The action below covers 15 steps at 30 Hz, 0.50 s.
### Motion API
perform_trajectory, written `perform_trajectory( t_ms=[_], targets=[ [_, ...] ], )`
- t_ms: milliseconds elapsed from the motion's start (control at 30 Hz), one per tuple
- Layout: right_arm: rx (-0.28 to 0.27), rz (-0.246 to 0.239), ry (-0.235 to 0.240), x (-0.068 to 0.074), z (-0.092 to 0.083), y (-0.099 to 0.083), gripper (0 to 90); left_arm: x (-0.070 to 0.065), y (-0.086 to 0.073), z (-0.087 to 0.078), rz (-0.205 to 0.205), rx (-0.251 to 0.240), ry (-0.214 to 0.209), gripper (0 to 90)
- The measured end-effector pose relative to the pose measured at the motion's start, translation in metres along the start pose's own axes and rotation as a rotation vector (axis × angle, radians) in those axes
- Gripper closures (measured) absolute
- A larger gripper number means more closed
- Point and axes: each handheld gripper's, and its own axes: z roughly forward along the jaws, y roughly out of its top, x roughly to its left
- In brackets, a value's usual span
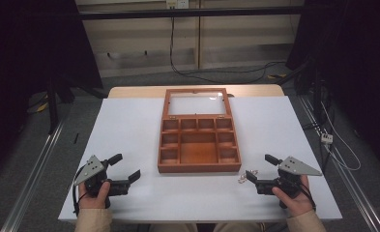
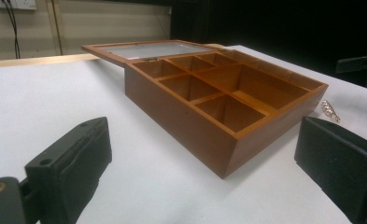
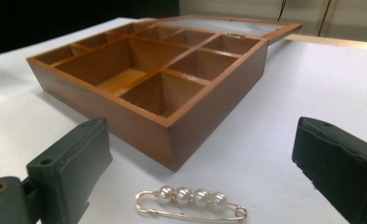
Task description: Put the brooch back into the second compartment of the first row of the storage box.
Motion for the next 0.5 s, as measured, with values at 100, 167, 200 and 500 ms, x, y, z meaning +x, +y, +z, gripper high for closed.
perform_trajectory(
  t_ms=[100, 167, 200, 500],
  targets=[
    [0.014, 0.004, 0.017, -0.003, 0.003, 0.001, 3.7, 0.000, 0.000, -0.001, 0.004, 0.001, 0.001, 3.8],
    [0.029, -0.009, 0.030, -0.005, 0.006, 0.003, 3.4, 0.000, 0.000, -0.001, 0.005, 0.005, 0.002, 3.8],
    [0.039, -0.014, 0.035, -0.005, 0.007, 0.004, 3.4, 0.000, 0.000, -0.001, 0.005, 0.005, 0.002, 3.8],
    [0.214, -0.129, 0.121, -0.010, 0.028, 0.007, 12.3, -0.001, 0.001, 0.003, 0.010, 0.007, 0.001, 4.0]
  ],
)
